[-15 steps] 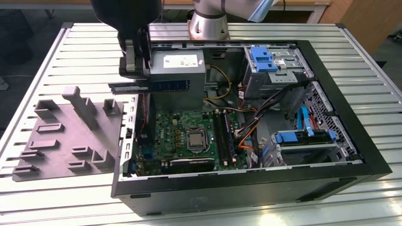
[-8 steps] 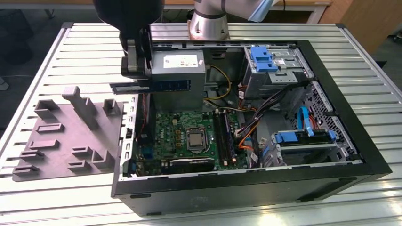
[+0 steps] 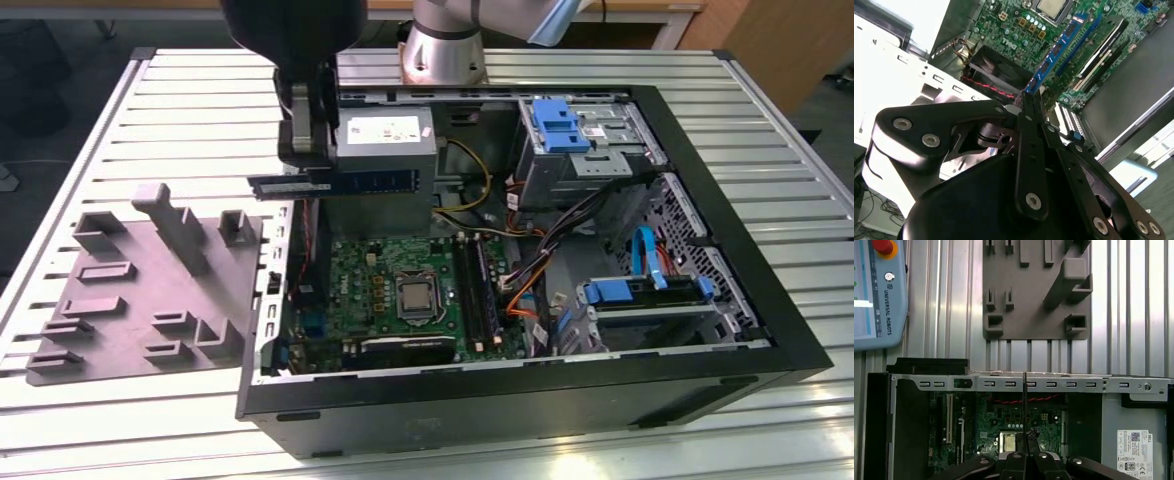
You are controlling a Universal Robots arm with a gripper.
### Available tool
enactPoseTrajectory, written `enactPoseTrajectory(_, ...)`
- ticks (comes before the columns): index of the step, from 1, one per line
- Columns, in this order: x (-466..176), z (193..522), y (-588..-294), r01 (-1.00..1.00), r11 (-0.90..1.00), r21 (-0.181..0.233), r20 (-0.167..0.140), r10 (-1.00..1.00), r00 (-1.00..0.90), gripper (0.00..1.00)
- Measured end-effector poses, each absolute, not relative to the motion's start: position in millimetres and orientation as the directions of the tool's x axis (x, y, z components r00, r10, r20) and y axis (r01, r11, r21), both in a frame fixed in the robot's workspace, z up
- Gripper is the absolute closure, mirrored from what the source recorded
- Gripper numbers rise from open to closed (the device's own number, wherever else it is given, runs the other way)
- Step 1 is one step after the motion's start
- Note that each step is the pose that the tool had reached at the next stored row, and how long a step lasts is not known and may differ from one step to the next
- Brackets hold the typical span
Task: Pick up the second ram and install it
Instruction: 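Pick up the second ram and move it above second insertion slot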
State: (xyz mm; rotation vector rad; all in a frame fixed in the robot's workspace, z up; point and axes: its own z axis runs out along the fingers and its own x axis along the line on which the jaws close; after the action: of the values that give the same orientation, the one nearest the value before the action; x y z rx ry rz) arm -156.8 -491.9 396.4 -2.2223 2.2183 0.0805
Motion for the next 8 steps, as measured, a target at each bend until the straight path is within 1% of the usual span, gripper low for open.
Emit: enactPoseTrajectory(8, -148.6, 394.6, -491.4, -0.999, -0.003, 0.036, -0.037, -0.999, 0.001, 0.89)
